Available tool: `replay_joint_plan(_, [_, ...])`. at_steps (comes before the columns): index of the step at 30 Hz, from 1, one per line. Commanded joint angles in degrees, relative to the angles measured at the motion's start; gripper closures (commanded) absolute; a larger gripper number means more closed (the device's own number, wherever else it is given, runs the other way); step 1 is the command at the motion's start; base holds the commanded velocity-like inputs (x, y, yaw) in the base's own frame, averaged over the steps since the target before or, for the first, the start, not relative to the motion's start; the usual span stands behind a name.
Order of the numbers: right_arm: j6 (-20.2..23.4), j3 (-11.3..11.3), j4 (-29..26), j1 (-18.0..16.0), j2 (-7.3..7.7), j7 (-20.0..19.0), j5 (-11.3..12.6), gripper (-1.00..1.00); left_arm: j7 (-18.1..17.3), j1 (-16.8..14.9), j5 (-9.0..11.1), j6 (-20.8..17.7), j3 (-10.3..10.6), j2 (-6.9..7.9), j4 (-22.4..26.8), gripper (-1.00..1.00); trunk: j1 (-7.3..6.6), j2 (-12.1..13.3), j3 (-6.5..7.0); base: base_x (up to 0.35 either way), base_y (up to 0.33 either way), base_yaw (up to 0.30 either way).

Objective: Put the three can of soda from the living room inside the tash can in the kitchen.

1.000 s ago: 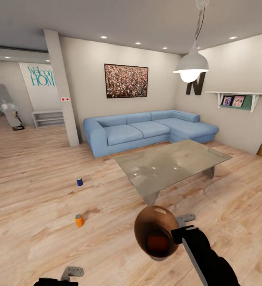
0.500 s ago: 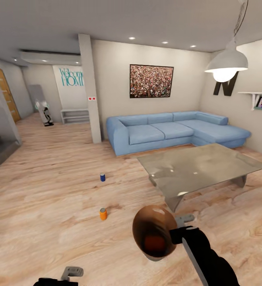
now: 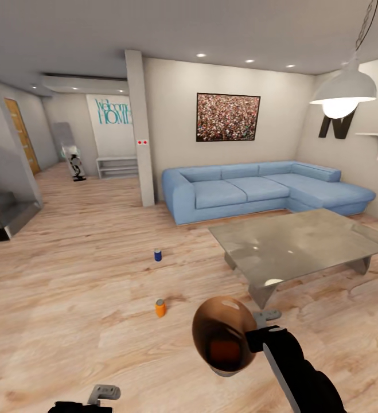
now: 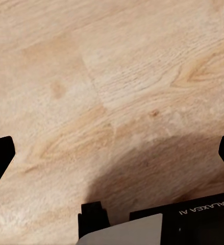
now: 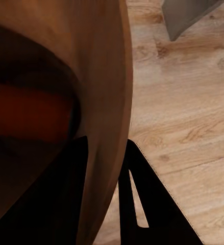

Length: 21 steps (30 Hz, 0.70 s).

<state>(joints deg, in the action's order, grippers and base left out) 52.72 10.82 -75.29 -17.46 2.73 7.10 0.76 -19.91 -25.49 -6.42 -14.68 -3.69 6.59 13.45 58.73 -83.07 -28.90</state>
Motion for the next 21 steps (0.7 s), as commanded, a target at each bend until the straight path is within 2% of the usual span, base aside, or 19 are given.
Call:
replay_joint_plan(1, [0.01,-0.01,-0.03,-0.03,0.0,-0.07,-0.32,1.0,-0.01,0.0,0.0,0.0,0.0,0.0,0.0,-1.0,0.0,0.0,0.01,0.0,0.291,0.001])
replay_joint_plan(8, [0.01,-0.01,-0.03,-0.03,0.0,-0.23,-0.32,1.0,-0.16,0.0,0.01,0.0,0.0,0.08,-0.01,-1.0,0.0,0.0,0.12,0.0,0.298,-0.081])
replay_joint_plan(21, [-0.07,-0.05,-0.03,-0.03,0.0,-0.31,-0.32,1.0,-0.22,0.0,0.01,0.0,0.0,0.09,-0.06,-1.0,0.0,0.0,0.79,0.0,0.305,-0.259])
